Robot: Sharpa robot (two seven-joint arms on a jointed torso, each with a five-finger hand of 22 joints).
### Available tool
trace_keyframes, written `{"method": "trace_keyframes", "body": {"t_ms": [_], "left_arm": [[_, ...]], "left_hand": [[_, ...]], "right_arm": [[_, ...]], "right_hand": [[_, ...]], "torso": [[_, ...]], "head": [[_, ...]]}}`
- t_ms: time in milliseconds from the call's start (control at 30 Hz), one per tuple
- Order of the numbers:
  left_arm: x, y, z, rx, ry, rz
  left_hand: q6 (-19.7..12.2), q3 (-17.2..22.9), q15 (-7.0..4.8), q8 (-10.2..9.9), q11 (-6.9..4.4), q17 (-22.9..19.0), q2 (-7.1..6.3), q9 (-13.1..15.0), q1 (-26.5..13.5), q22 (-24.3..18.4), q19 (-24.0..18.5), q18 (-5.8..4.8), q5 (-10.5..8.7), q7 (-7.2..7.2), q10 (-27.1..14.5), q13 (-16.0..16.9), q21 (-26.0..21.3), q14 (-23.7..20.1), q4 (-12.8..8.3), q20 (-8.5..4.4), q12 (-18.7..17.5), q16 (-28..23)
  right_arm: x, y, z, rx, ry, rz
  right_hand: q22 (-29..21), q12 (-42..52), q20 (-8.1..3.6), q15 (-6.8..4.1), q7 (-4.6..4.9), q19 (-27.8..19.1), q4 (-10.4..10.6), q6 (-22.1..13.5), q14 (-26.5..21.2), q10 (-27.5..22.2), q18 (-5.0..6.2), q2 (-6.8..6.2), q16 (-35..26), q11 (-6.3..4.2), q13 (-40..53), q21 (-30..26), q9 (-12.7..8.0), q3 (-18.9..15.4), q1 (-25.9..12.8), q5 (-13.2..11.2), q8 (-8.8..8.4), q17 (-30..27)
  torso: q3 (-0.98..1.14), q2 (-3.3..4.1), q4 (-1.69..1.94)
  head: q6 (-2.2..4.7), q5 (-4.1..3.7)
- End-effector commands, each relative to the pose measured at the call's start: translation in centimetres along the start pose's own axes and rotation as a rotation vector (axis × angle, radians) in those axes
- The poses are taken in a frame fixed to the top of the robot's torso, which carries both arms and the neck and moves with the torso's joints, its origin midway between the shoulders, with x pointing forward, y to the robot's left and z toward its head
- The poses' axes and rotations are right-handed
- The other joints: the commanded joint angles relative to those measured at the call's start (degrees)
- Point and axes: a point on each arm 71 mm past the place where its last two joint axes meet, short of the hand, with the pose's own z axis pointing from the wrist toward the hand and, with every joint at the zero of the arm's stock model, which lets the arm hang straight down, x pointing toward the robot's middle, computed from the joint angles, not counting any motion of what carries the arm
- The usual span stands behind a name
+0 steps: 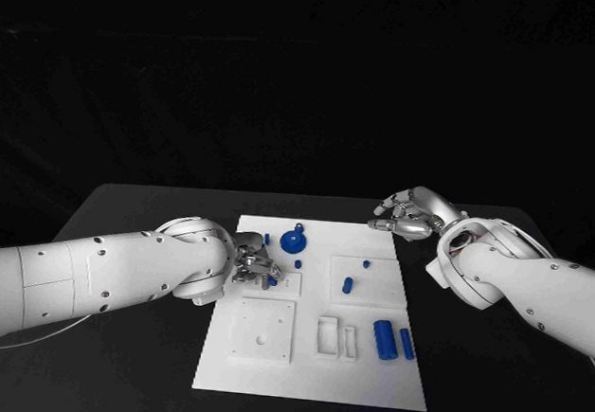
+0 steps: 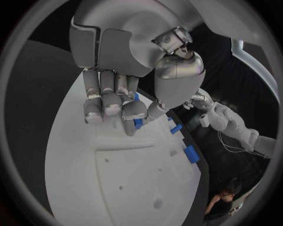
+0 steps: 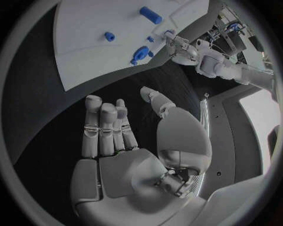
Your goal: Assemble the parts on the task board
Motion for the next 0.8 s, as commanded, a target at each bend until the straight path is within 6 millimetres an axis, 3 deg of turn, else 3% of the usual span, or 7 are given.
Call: {"method": "trace_keyframes", "body": {"t_ms": [33,133,167,233,333,533,800], "left_arm": [[0.76,0.07,0.10,-0.008,0.043,0.013],[0.74,0.03,0.08,-0.007,0.038,0.010],[0.73,0.03,0.09,-0.007,0.036,0.009],[0.66,0.06,0.09,-0.008,0.029,0.006],[0.64,0.07,0.09,-0.008,0.025,0.004],[0.60,0.05,0.11,-0.007,0.021,0.002],[0.51,0.18,0.11,-0.012,0.015,0.000]], "left_hand": [[4.27,0.44,-3.19,0.08,-3.70,-0.10,0.08,-0.05,0.42,0.71,-0.37,0.77,0.14,-4.32,-3.94,-0.12,0.25,1.26,-0.73,-5.51,0.29,0.40],[4.22,0.46,-3.19,0.13,-3.65,-0.18,-0.62,-0.06,0.44,0.69,-0.35,0.78,-0.39,-4.30,-3.95,-0.24,0.29,1.23,-1.02,-5.50,0.35,0.41],[4.20,0.34,-3.18,0.17,-3.62,-0.25,-1.05,-0.07,0.25,0.64,-0.31,0.79,-2.05,-4.31,-3.94,-0.34,0.29,1.23,-0.85,-5.50,0.39,0.43],[4.12,-0.09,-3.19,0.22,-3.61,-0.45,-3.32,-0.15,-0.92,0.44,-0.30,0.88,-9.43,-4.39,-3.98,-0.66,0.12,1.18,1.00,-5.51,0.43,0.41],[4.03,-0.30,-3.26,0.21,-3.66,-0.62,-5.77,-0.25,-2.18,0.33,-0.34,0.98,-13.65,-4.38,-4.02,-0.92,-0.03,1.15,3.27,-5.55,0.43,0.38],[3.82,-0.62,-3.37,0.41,-3.73,-0.74,-9.80,-0.12,-4.08,0.25,-0.35,1.25,-14.46,-4.37,-4.06,-1.16,-0.04,1.02,6.85,-5.63,0.54,0.51],[3.65,-0.12,-3.42,0.62,-3.75,-0.81,-11.31,0.08,-3.75,0.23,-0.30,1.43,-14.44,-4.37,-4.09,-1.29,0.09,0.94,8.65,-5.62,0.65,0.64]], "right_arm": [[0.11,0.10,-0.01,-0.011,0.013,-0.003],[0.12,0.11,-0.01,-0.011,0.013,-0.003],[0.12,0.10,-0.01,-0.011,0.013,-0.003],[0.11,0.10,-0.01,-0.011,0.012,-0.003],[0.10,0.07,-0.01,-0.010,0.012,-0.003],[0.11,0.08,0.00,-0.010,0.012,-0.003],[0.09,0.03,0.00,-0.009,0.012,-0.003]], "right_hand": [[0.89,0.20,0.04,-0.41,0.38,0.51,0.27,-0.07,-0.11,-0.52,2.47,0.18,0.39,-0.06,-0.10,-0.33,-0.07,-0.02,-0.30,0.26,0.29,-0.09],[0.89,0.20,0.04,-0.41,0.38,0.51,0.27,-0.07,-0.12,-0.53,2.47,0.17,0.39,-0.06,-0.11,-0.34,-0.07,-0.03,-0.31,0.26,0.29,-0.09],[0.89,0.21,0.04,-0.41,0.38,0.51,0.28,-0.07,-0.12,-0.53,2.47,0.17,0.39,-0.06,-0.11,-0.34,-0.07,-0.04,-0.32,0.27,0.29,-0.09],[0.89,0.21,0.04,-0.41,0.38,0.51,0.28,-0.07,-0.12,-0.53,2.47,0.17,0.39,-0.06,-0.12,-0.34,-0.07,-0.04,-0.33,0.27,0.29,-0.09],[0.89,0.22,0.05,-0.40,0.38,0.51,0.29,-0.08,-0.12,-0.53,2.47,0.17,0.39,-0.06,-0.12,-0.34,-0.07,-0.05,-0.34,0.27,0.29,-0.10],[0.89,0.23,0.05,-0.40,0.39,0.50,0.29,-0.08,-0.13,-0.54,2.47,0.15,0.39,-0.05,-0.14,-0.34,-0.07,-0.07,-0.35,0.28,0.29,-0.10],[0.90,0.24,0.06,-0.40,0.39,0.50,0.30,-0.08,-0.13,-0.55,2.47,0.13,0.40,-0.05,-0.16,-0.35,-0.07,-0.11,-0.38,0.30,0.29,-0.11]], "torso": [[-0.02,-0.02,0.06],[-0.02,-0.03,0.09],[-0.03,-0.02,0.08],[-0.05,-0.02,0.09],[-0.03,-0.02,0.09],[-0.05,-0.01,0.08],[-0.04,-0.02,0.07]], "head": [[-0.05,-0.09],[-0.06,-0.13],[-0.04,-0.14],[0.01,-0.14],[0.01,-0.14],[0.02,-0.16],[0.00,-0.21]]}}
